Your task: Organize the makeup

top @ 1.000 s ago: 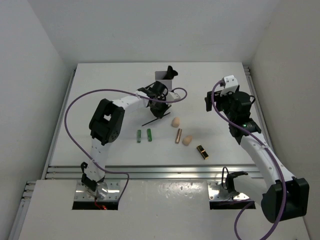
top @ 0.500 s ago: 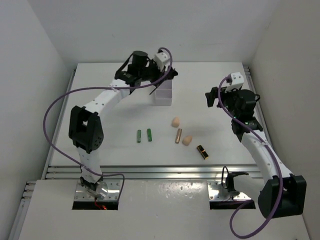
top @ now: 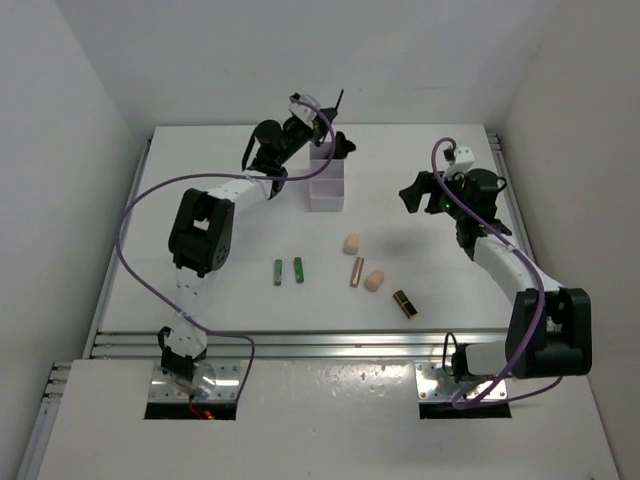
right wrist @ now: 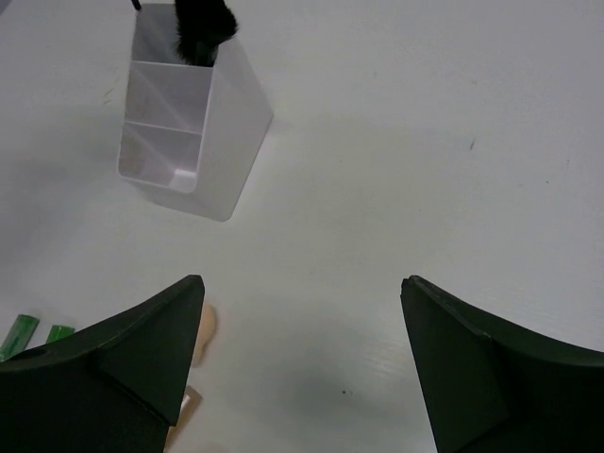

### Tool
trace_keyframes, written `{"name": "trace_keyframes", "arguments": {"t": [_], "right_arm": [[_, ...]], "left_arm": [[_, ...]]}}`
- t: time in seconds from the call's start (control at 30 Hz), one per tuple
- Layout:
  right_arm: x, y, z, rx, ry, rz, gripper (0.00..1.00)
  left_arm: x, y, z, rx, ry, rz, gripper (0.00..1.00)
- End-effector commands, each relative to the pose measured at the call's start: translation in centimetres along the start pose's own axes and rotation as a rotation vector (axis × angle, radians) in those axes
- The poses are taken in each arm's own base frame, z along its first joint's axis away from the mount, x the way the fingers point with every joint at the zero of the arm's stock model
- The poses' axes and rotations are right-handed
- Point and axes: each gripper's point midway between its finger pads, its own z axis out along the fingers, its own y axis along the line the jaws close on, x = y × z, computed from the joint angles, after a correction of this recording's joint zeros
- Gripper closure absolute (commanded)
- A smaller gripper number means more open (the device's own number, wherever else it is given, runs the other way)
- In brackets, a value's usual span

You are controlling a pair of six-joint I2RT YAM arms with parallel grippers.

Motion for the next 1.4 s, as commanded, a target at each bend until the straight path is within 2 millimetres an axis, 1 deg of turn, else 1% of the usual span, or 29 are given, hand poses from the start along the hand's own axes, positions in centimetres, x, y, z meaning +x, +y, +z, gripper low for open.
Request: {"name": "trace_keyframes", "arguments": {"t": [0.0, 0.03, 0.07, 0.1, 0.2, 0.23, 0.27, 0.3, 0.37, 0.4, 0.47, 0.5, 0.53, 0.57, 0.6, 0.63, 0.7, 0.8, 0.87, 0.9, 0.93, 0.97, 1.0, 1.07, 1.1, 1.13, 1.3, 1.33, 1.37], "right_arm": [[-3.8, 0.6, 0.9, -0.044, -0.074, -0.015, 0.15], [-4.2, 0.5, 1.0, -0.043, -0.072, -0.015, 0.15], [-4.2, 0.4, 1.1, -0.041, -0.067, -0.021, 0.16], [-4.4, 0.3, 1.3, -0.041, -0.067, -0.024, 0.16], [-3.1, 0.3, 1.5, -0.043, -0.006, -0.016, 0.16], [-3.1, 0.2, 1.6, -0.044, 0.007, -0.023, 0.16], [-2.6, 0.3, 1.5, -0.053, 0.044, -0.036, 0.17], [-1.1, 0.3, 1.3, -0.052, 0.107, -0.043, 0.18], [-0.7, 0.5, 1.1, -0.047, 0.150, -0.062, 0.19], [1.6, 0.5, 0.2, -0.037, 0.250, -0.075, 0.19], [2.8, 0.9, -0.6, -0.030, 0.330, -0.099, 0.22], [4.0, 0.5, -1.2, -0.059, 0.394, -0.292, 0.22], [4.3, 1.2, -1.5, -0.032, 0.418, -0.182, 0.22], [5.6, 1.2, -2.3, -0.026, 0.487, -0.199, 0.22], [6.5, 1.8, -2.9, -0.038, 0.535, -0.222, 0.22], [7.3, 2.0, -3.5, -0.037, 0.582, -0.221, 0.22], [8.4, 2.9, -4.8, -0.047, 0.653, -0.207, 0.26], [8.9, 3.9, -5.7, -0.041, 0.692, -0.162, 0.29], [11.1, 4.8, -7.4, -0.051, 0.788, -0.162, 0.29], [12.2, 5.0, -8.3, -0.040, 0.844, -0.181, 0.29], [12.7, 5.1, -8.6, -0.036, 0.862, -0.187, 0.29], [13.8, 5.1, -9.2, -0.033, 0.899, -0.180, 0.28], [14.8, 5.6, -9.7, -0.046, 0.927, -0.185, 0.28], [16.0, 5.8, -10.2, -0.022, 0.961, -0.136, 0.28], [16.4, 5.9, -10.1, -0.019, 0.971, -0.131, 0.26], [17.1, 5.9, -10.2, -0.010, 0.982, -0.140, 0.26], [19.5, 5.8, -10.2, 0.023, 1.031, -0.167, 0.28], [19.6, 5.8, -9.8, 0.029, 1.022, -0.150, 0.29], [19.8, 6.0, -9.7, 0.024, 1.025, -0.144, 0.30]], "left_arm": [[-4.0, 2.8, 0.2, -0.048, -0.198, 0.034, 1.00], [-3.9, 2.8, 0.1, -0.048, -0.210, 0.040, 1.00], [-2.2, 2.8, -0.2, -0.058, -0.188, 0.028, 1.00], [-2.3, 3.5, -0.5, -0.067, -0.194, 0.023, 1.00], [1.5, 3.1, -1.0, -0.068, -0.134, -0.017, 1.00], [1.9, 3.1, -1.1, -0.068, -0.136, -0.016, 1.00], [2.3, 3.0, -1.2, -0.069, -0.127, -0.020, 1.00], [3.2, 2.8, -1.5, -0.069, -0.116, -0.035, 1.00], [3.9, 2.7, -1.8, -0.069, -0.102, -0.042, 1.00], [4.9, 2.3, -2.2, -0.061, -0.080, -0.052, 1.00], [5.3, 1.9, -2.6, -0.051, -0.064, -0.059, 0.91], [5.3, 1.6, -2.8, -0.042, -0.058, -0.052, 0.84], [5.9, 1.0, -3.4, -0.023, -0.037, -0.062, 0.80], [6.2, 0.7, -3.6, -0.012, -0.022, -0.069, 0.73], [6.0, 0.4, -3.8, -0.002, -0.012, -0.074, 0.57], [6.7, 0.1, -4.1, 0.007, 0.007, -0.084, 0.53], [6.7, 0.6, -4.3, -0.003, 0.024, -0.090, 0.44], [5.2, 1.4, -4.0, -0.002, 0.017, -0.082, 0.32], [2.5, 2.0, -3.4, 0.022, -0.013, -0.059, 0.29], [2.3, 2.5, -3.4, 0.022, 0.001, -0.063, 0.27], [1.7, 2.5, -3.3, 0.031, 0.003, -0.064, 0.27], [-0.1, 3.4, -3.1, 0.020, -0.012, -0.050, 0.26], [0.3, 3.3, -3.3, 0.019, 0.031, -0.076, 0.26], [-1.0, 4.0, -3.4, 0.010, 0.058, -0.062, 0.26], [-2.7, 4.2, -3.5, -0.001, 0.066, -0.051, 0.26], [-1.6, 4.0, -4.1, 0.000, 0.147, -0.059, 0.25], [-1.1, 5.0, -8.1, -0.110, 0.411, -0.067, 0.24], [-0.4, 4.7, -10.1, -0.139, 0.506, -0.076, 0.23], [-0.1, 4.5, -11.2, -0.156, 0.547, -0.089, 0.23]]}}
